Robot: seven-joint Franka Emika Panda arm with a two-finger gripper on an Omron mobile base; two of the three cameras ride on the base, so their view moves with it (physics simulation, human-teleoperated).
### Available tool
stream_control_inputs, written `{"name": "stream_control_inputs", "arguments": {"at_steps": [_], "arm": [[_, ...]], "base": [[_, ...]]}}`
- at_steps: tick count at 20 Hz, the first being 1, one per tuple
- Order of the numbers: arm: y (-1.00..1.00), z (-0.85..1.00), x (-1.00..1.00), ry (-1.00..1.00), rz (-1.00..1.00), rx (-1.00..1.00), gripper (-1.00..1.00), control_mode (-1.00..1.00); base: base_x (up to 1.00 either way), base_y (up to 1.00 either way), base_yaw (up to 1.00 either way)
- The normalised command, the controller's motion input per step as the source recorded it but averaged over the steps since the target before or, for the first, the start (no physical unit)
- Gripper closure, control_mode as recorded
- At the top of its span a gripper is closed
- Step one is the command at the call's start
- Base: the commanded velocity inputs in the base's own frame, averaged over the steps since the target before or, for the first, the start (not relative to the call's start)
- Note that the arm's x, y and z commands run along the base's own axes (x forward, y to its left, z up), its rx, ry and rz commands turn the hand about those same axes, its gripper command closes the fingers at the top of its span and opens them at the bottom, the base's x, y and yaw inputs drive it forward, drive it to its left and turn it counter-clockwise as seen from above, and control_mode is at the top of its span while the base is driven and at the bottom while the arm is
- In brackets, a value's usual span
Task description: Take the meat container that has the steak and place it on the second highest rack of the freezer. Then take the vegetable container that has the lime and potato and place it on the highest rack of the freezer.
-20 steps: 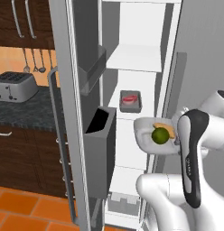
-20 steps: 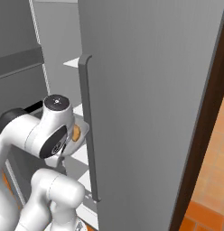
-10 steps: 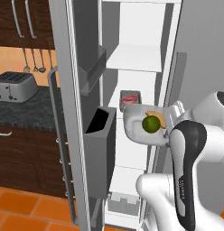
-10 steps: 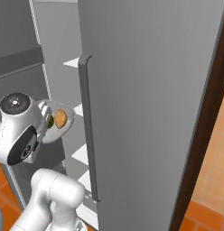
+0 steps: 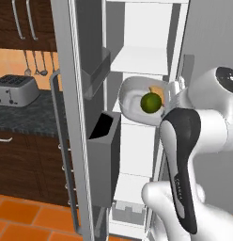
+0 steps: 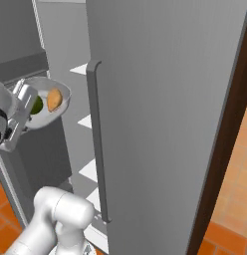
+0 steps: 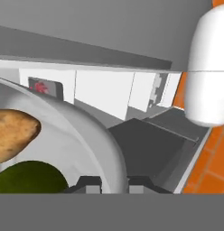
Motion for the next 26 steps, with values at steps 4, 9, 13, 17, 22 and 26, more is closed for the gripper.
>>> {"name": "stream_control_inputs", "arguments": {"at_steps": [4, 9, 13, 17, 22, 26], "arm": [[0.22, 0.71, 0.08, -0.17, -0.14, 0.0, 1.0, -1.0], [0.0, 0.44, 0.42, -0.06, -0.05, 0.0, 1.0, -1.0], [-0.02, 0.0, 0.84, 0.0, 0.0, 0.0, 1.0, -1.0], [-0.13, 0.0, 0.93, 0.0, 0.0, 0.0, 1.0, -1.0], [-0.23, 0.0, 0.88, 0.0, -0.04, 0.0, 1.0, -1.0], [-0.2, 0.0, 0.89, 0.0, -0.02, 0.0, 1.0, -1.0]], "base": [[0.0, 0.0, 0.0], [0.0, 0.0, 0.0], [0.0, 0.0, 0.0], [0.0, 0.0, 0.0], [0.0, 0.0, 0.0], [0.0, 0.0, 0.0]]}}
